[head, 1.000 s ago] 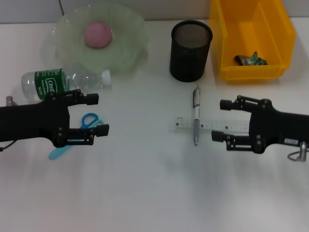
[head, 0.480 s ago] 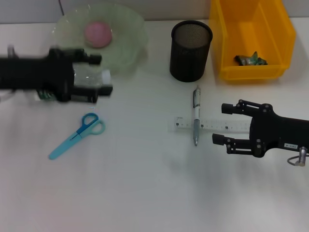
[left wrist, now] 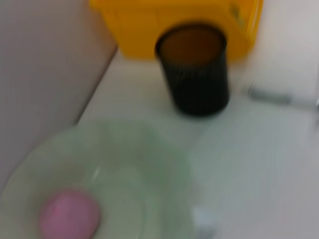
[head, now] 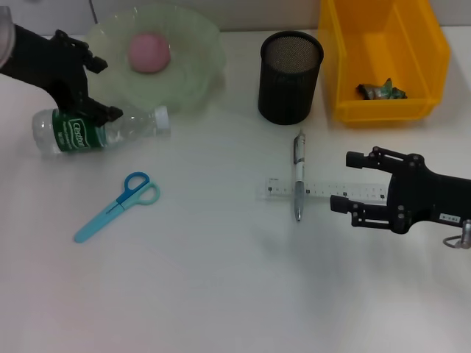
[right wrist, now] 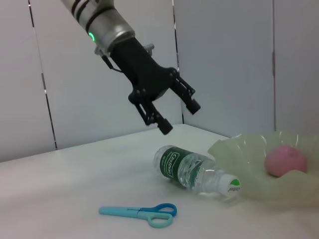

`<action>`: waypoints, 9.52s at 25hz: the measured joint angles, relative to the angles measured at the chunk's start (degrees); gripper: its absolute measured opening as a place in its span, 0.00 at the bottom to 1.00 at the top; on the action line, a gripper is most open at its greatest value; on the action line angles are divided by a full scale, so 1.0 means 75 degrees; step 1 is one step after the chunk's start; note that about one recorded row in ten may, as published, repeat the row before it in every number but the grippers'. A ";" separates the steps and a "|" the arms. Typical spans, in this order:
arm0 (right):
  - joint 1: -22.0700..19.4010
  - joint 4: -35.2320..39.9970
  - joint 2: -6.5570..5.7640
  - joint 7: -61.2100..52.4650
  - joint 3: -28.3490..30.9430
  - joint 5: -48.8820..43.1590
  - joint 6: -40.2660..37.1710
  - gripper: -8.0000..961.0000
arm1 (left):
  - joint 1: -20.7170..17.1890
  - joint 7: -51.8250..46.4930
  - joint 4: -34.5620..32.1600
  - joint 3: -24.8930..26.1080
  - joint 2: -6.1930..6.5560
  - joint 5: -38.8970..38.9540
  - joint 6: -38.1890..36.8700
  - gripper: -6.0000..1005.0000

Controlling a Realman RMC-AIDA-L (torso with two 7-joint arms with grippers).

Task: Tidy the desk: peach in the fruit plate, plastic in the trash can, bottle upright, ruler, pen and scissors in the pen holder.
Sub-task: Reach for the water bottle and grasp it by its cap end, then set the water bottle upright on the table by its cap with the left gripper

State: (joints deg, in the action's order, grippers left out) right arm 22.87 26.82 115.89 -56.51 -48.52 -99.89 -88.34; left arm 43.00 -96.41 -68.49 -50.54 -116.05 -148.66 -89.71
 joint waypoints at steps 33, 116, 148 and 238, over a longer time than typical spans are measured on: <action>-0.0135 0.0057 0.0029 -0.0155 0.0188 0.0032 -0.0339 0.84 | 0.0575 -0.1021 0.1706 -0.2103 -0.0247 -0.2273 0.2072 0.83; -0.0152 0.0068 0.0015 -0.0423 0.0329 0.0030 -0.0514 0.84 | 0.0752 -0.0909 0.2531 -0.4376 -0.0405 -0.1142 0.3121 0.45; -0.0063 0.0080 -0.0010 -0.0446 0.0399 0.0030 -0.0514 0.84 | 0.0543 -0.1021 -0.0076 -0.0773 -0.0291 -0.0491 0.0149 0.45; 0.0083 0.0361 -0.0015 -0.0833 0.0386 -0.0533 -0.0385 0.84 | 0.0267 -0.1979 0.0909 0.1939 0.0354 0.0417 0.0198 0.51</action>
State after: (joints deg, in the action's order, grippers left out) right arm 23.50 29.53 115.78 -62.75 -45.62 -103.89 -91.23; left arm 45.00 -111.25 -61.68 -36.00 -113.40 -145.54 -88.22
